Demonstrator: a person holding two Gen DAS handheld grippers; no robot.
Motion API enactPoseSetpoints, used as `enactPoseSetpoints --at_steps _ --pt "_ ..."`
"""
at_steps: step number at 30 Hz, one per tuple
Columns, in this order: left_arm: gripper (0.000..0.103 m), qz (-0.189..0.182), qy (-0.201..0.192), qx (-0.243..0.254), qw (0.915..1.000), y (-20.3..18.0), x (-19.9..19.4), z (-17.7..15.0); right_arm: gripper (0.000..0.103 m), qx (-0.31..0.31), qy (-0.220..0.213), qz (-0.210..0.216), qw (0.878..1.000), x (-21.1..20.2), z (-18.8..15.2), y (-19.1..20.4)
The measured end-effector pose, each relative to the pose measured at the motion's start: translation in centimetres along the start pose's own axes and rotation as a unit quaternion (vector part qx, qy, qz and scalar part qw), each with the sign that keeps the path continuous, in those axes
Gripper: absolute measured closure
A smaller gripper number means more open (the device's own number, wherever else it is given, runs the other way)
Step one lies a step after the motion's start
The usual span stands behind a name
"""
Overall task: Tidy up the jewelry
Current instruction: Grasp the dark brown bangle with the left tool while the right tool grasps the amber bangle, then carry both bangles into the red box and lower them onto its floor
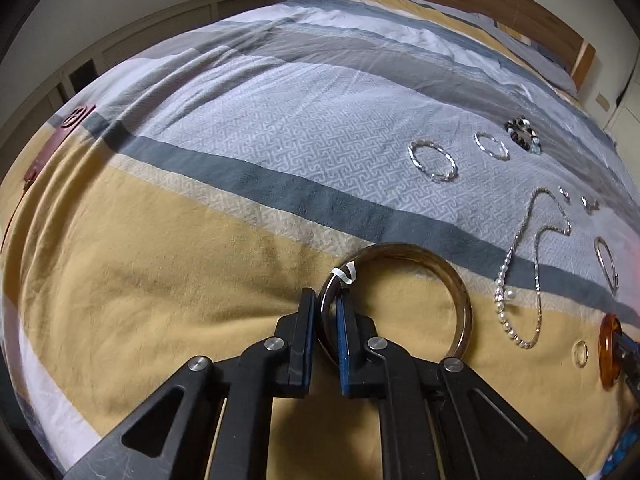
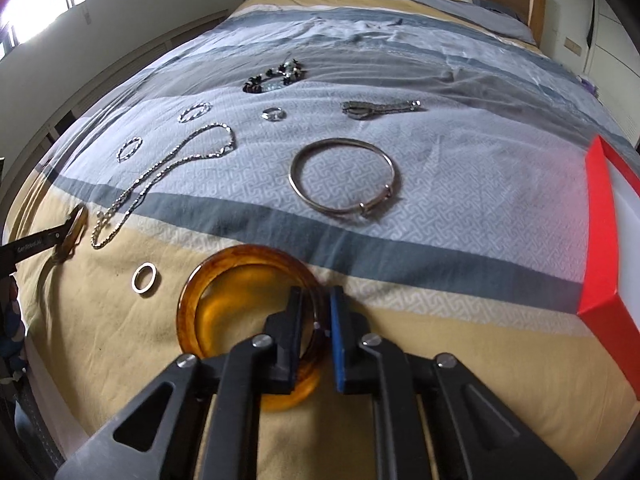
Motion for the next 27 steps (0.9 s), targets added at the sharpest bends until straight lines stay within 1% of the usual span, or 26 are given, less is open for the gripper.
enactPoseSetpoints --at_steps 4,9,13,16,19,22,26,27 --pt "0.094 -0.004 -0.005 -0.005 1.0 -0.1 -1.2 -0.1 0.093 -0.002 -0.012 0.005 1.0 -1.2 0.0 0.3" --pt "0.094 0.005 -0.03 0.008 0.9995 -0.5 -4.2 -0.2 0.093 -0.011 -0.031 0.006 0.999 -3.8 -0.7 0.8" --pt "0.094 0.011 -0.048 0.021 0.9986 -0.9 -6.8 -0.5 0.093 -0.011 -0.051 0.006 0.999 -6.6 -1.3 1.0" --pt "0.094 0.008 -0.057 0.032 0.9979 -1.6 -8.8 -0.9 0.093 -0.009 -0.069 0.004 0.998 -9.1 -1.9 1.0" --pt "0.094 -0.002 -0.069 0.047 0.9965 -3.2 -11.1 -1.2 0.093 -0.007 -0.088 0.001 0.996 -11.5 -2.1 0.5" --pt "0.094 -0.025 -0.078 0.062 0.9948 -5.8 -13.2 -1.4 0.093 0.001 -0.111 -0.007 0.994 -14.3 -2.5 -0.7" --pt "0.094 -0.068 -0.084 0.091 0.9899 -11.3 -15.3 -1.6 0.093 0.013 -0.129 -0.024 0.991 -17.6 -3.0 -3.5" --pt "0.094 -0.084 -0.083 0.1 0.9879 -13.2 -15.8 -1.7 0.093 0.018 -0.135 -0.029 0.99 -18.4 -3.1 -4.3"
Point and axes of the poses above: each gripper's, at about its wrist camera, not at the fingertips, and x roughly the way its jaws point, y to its left, z to its top, the point moved 7 cm from there along x, roughly the way its jaws point, and after that the axes turned 8 degrees about z, right-handed, at the moved point
